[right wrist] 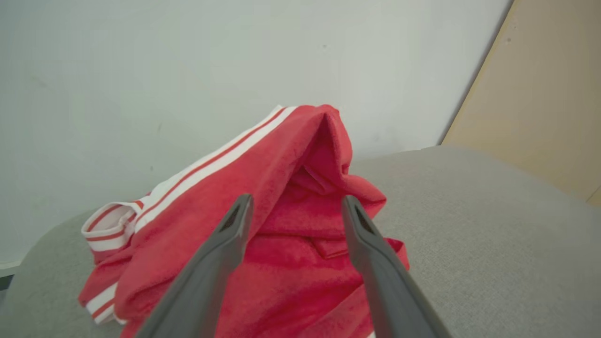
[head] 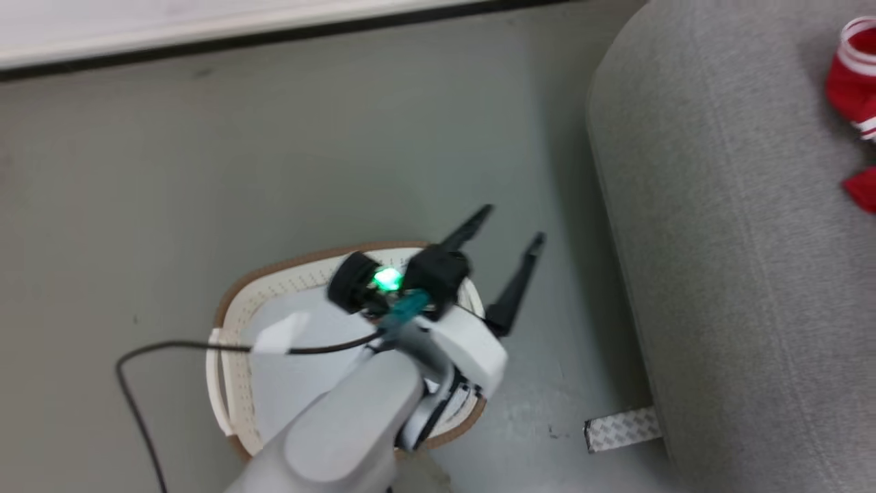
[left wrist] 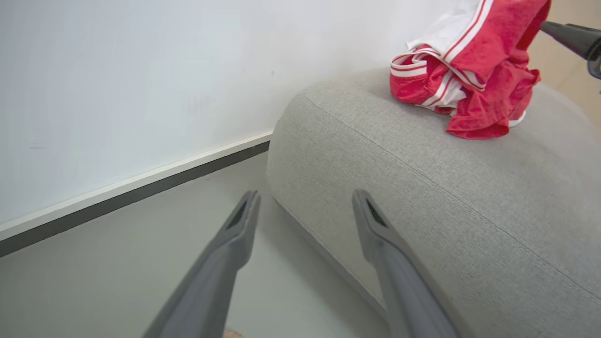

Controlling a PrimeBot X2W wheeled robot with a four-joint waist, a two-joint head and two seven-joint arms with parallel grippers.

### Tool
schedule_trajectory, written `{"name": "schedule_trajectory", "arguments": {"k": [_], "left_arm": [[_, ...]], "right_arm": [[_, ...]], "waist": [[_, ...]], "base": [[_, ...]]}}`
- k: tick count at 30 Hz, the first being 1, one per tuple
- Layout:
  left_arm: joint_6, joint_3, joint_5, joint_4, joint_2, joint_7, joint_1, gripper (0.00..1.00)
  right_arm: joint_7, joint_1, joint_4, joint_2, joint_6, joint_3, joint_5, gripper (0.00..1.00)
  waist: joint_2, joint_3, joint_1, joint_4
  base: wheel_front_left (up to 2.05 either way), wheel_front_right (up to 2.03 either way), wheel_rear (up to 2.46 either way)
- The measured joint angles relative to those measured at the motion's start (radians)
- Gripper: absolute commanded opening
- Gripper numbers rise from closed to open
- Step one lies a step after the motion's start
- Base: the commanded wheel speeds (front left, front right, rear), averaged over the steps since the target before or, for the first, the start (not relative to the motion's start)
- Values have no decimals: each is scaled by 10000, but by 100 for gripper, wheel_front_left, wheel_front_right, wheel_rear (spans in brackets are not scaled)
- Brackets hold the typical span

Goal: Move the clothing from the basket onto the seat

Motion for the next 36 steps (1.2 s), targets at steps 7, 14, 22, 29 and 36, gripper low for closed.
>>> {"name": "schedule_trajectory", "arguments": {"k": [7,14,22,29,36], "left_arm": [[790,982,-420,38,531,-640,1035,100],[1482,2491,-813,-31,1177,-826,2955,100],[1306,3753,-581,-360,1501,-836,5095,100],[1026,4777,65,-675,1310,-836,6538,100],[259,5641,667,-938,849,-836,7355,100]], "right_arm": [[-21,1757,-2489,704,-2,-21,-291,100],[-23,4172,-4623,1532,-2,462,-259,100],[-23,6204,-5605,2619,-2,1732,-527,100],[-23,7497,-5787,3164,-2,2426,-1254,100],[-23,8283,-5753,3563,-2,2583,-1360,100]], "waist": [[0,-1004,-1,-100],[0,-2678,-3,166],[1,-4163,-5,746],[1,-4850,-5,1365],[1,-5226,-4,1737]], "base": [[0,0,0],[0,0,0],[0,0,0],[0,0,0],[0,0,0]]}}
